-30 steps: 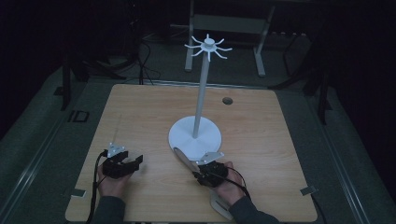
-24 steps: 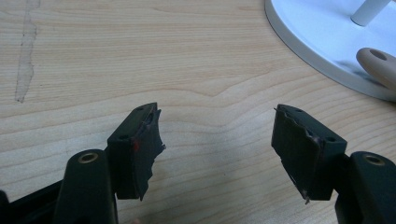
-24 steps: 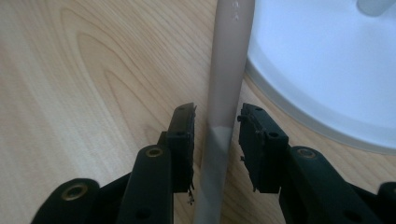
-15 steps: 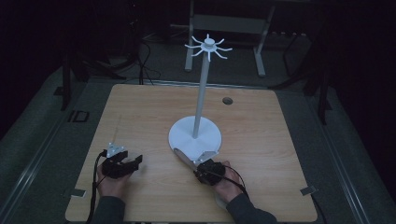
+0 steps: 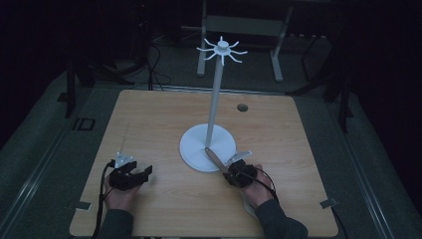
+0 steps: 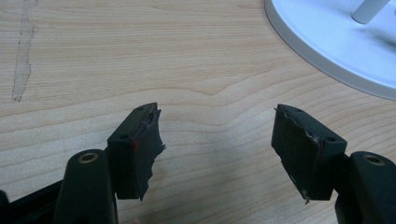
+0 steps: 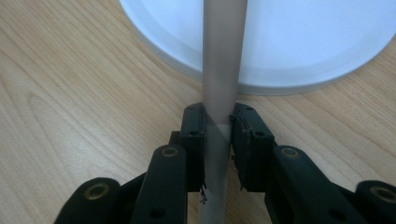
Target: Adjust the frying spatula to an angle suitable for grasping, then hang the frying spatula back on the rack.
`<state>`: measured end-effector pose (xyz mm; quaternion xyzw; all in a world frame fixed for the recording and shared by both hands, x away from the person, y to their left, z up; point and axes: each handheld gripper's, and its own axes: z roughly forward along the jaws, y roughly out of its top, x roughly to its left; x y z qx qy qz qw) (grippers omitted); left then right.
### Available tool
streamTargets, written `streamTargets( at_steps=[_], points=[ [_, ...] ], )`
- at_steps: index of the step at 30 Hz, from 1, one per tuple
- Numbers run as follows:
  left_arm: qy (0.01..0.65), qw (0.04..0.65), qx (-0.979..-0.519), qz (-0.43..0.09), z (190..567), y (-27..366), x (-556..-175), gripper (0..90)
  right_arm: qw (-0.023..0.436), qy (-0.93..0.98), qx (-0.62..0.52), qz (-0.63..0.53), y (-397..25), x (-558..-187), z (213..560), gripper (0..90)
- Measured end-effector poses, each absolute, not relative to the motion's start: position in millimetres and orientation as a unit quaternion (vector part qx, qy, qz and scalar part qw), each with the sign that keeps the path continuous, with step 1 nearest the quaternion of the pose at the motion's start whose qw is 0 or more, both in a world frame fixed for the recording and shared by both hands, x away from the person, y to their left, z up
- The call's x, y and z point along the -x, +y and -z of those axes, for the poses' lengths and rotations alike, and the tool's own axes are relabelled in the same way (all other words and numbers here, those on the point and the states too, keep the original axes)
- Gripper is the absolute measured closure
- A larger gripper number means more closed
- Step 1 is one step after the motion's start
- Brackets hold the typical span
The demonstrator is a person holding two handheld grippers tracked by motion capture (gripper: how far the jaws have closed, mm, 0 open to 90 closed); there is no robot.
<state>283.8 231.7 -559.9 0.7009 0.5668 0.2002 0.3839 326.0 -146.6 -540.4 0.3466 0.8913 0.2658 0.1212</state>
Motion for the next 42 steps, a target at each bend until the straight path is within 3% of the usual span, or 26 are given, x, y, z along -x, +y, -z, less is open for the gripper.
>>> streamTargets(
  at_steps=[17, 42],
  points=[
    [0.566, 0.383, -0.702, -0.200, 560.0, 231.3, -283.9, 32.9, 0.105, 0.899, -0.348, -0.245, -137.3, -337.9, 541.9, 74.6],
    [0.567, 0.384, -0.702, -0.199, 560.4, 231.2, -284.7, 32.9, 0.121, 0.887, -0.341, -0.287, -148.4, -321.4, 528.8, 75.1]
  ],
)
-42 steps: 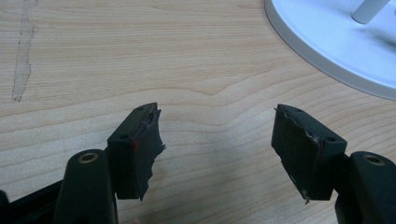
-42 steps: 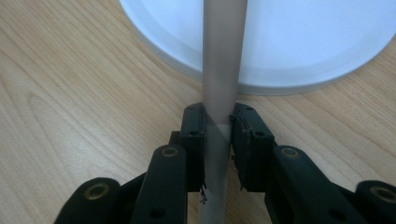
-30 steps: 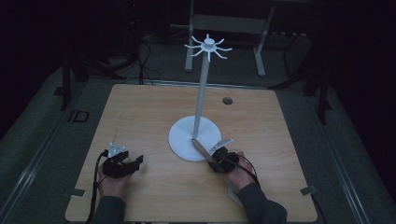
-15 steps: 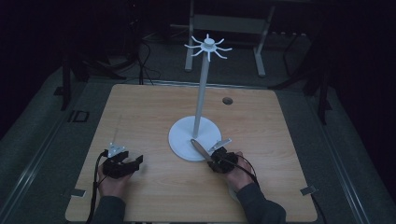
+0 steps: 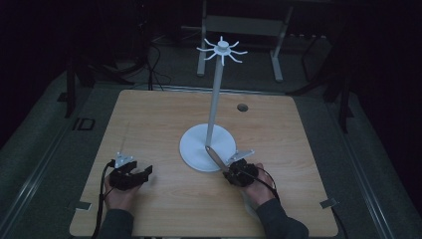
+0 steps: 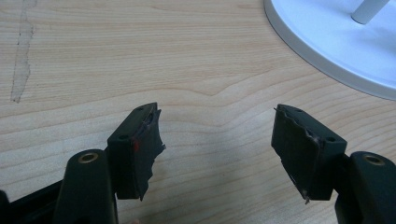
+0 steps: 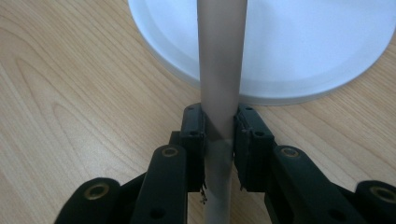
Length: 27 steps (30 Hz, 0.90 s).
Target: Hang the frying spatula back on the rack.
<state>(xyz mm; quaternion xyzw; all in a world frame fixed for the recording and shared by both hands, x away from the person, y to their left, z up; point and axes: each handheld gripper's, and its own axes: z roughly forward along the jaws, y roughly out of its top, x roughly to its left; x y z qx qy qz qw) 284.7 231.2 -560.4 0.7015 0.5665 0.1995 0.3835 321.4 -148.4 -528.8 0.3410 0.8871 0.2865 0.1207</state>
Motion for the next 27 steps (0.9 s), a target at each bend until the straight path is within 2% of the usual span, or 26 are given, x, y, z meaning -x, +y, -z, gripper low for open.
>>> streamTargets(
  at_steps=[27],
  points=[
    [0.564, 0.382, -0.704, -0.200, 560.5, 230.2, -284.8, 32.9, 0.170, 0.838, -0.351, -0.381, -171.0, -312.1, 488.0, 75.1]
  ],
)
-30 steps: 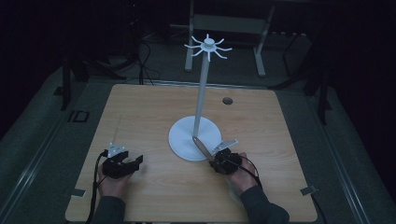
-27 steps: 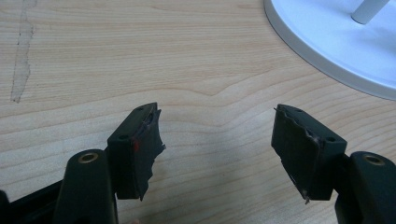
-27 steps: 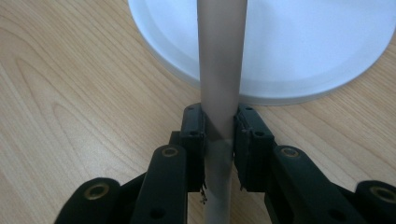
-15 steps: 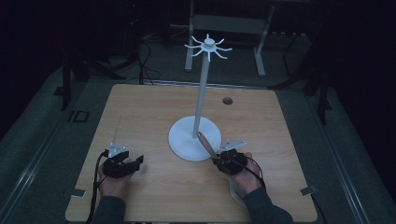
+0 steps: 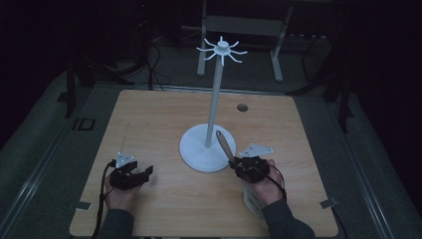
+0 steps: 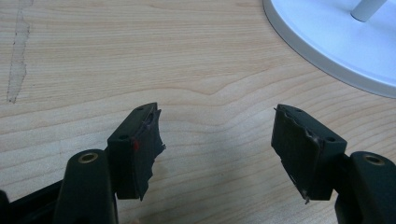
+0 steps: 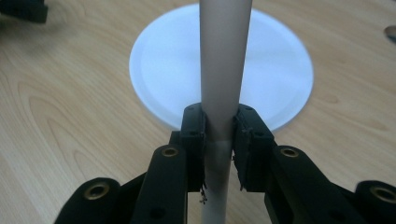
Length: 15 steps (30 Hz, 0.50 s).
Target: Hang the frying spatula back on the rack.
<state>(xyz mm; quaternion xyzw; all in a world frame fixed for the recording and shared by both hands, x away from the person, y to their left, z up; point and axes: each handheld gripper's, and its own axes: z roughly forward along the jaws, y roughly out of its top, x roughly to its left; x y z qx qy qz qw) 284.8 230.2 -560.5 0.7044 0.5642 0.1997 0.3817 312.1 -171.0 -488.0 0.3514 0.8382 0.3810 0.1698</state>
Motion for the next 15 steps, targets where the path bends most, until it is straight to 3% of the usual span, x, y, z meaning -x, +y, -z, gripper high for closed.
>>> streamTargets(
  at_steps=[15],
  points=[
    [0.564, 0.381, -0.705, -0.200, 560.8, 230.0, -285.0, 32.9, 0.193, 0.809, -0.346, -0.434, -176.6, -310.8, 465.9, 75.2]
  ],
)
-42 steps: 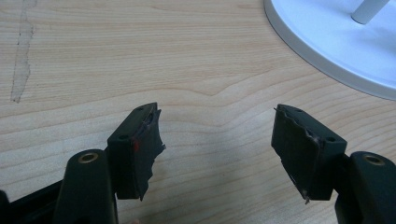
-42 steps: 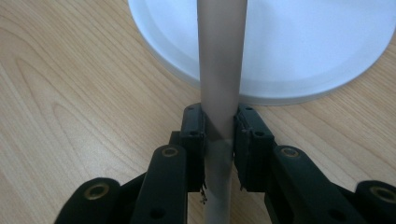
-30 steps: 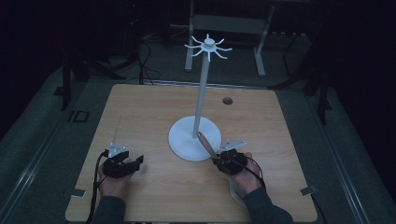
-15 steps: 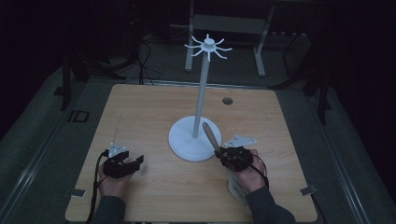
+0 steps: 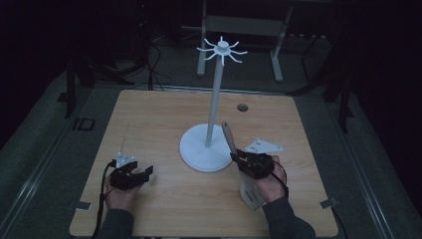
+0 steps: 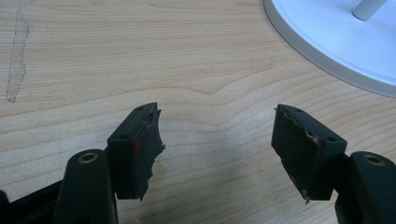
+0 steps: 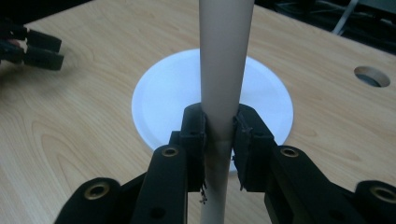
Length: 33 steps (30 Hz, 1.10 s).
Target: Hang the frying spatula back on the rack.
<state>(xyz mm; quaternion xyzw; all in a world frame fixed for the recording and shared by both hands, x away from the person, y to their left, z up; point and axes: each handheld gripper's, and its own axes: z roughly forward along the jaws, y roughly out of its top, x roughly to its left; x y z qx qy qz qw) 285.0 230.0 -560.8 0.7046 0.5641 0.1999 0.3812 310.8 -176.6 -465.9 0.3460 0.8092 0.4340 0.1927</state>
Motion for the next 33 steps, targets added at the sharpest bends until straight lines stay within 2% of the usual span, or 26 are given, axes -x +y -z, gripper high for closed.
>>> streamTargets(
  at_steps=[33],
  points=[
    [0.565, 0.382, -0.704, -0.200, 559.9, 230.9, -284.5, 32.8, 0.214, 0.776, -0.329, -0.493, -165.1, -310.5, 439.9, 75.2]
  ],
)
